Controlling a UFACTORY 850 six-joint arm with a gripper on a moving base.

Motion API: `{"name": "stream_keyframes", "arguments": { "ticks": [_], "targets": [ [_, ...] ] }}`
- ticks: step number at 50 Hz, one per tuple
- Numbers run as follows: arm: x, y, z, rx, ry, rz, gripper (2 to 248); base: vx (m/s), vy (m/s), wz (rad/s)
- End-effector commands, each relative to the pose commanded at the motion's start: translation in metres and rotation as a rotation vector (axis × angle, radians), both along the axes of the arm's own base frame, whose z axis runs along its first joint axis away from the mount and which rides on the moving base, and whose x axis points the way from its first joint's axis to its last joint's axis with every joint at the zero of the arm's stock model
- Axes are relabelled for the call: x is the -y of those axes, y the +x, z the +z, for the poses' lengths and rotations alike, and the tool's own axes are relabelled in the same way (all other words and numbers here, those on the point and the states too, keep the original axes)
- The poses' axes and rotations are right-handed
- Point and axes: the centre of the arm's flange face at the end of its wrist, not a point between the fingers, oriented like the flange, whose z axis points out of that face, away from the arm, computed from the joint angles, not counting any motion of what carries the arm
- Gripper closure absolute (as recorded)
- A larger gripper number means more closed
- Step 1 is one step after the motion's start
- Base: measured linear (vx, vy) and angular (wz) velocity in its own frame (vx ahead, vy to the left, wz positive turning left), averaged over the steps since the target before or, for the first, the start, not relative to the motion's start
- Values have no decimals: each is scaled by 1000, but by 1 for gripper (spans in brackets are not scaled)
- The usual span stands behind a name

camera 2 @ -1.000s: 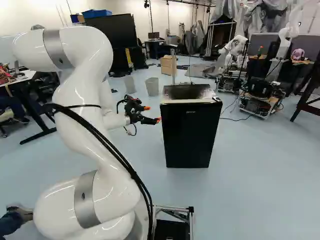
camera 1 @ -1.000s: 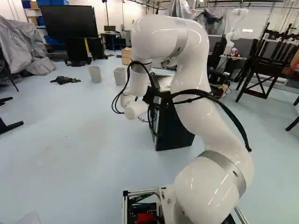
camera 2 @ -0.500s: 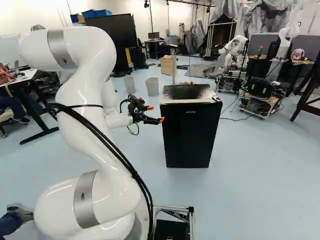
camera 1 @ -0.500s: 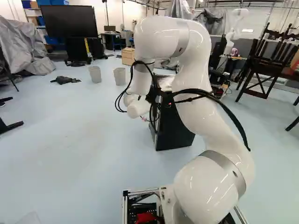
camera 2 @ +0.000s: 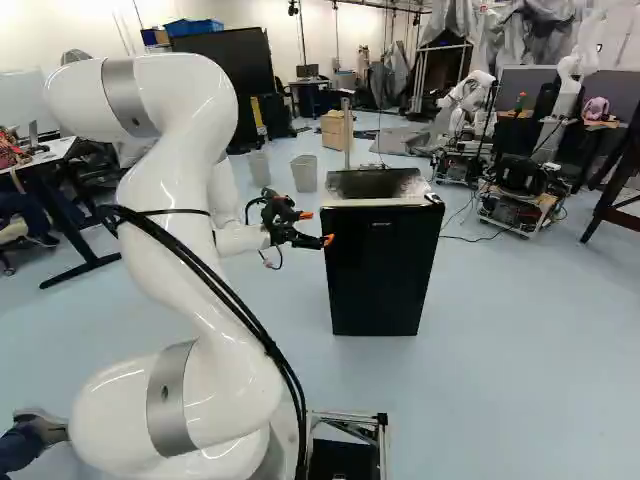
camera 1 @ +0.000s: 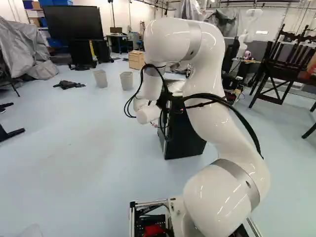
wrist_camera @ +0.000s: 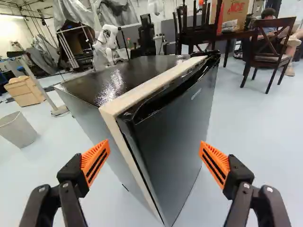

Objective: Grab a drink from the fridge

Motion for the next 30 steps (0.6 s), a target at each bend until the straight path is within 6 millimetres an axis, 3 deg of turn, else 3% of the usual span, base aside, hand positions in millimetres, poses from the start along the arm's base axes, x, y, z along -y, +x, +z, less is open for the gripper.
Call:
{"name": "stream_keyframes", "arguments": {
  "ticks": [30],
  "targets": [
    [9, 3, 2, 18, -18, -21, 3, 0, 0, 0]
  ]
}}
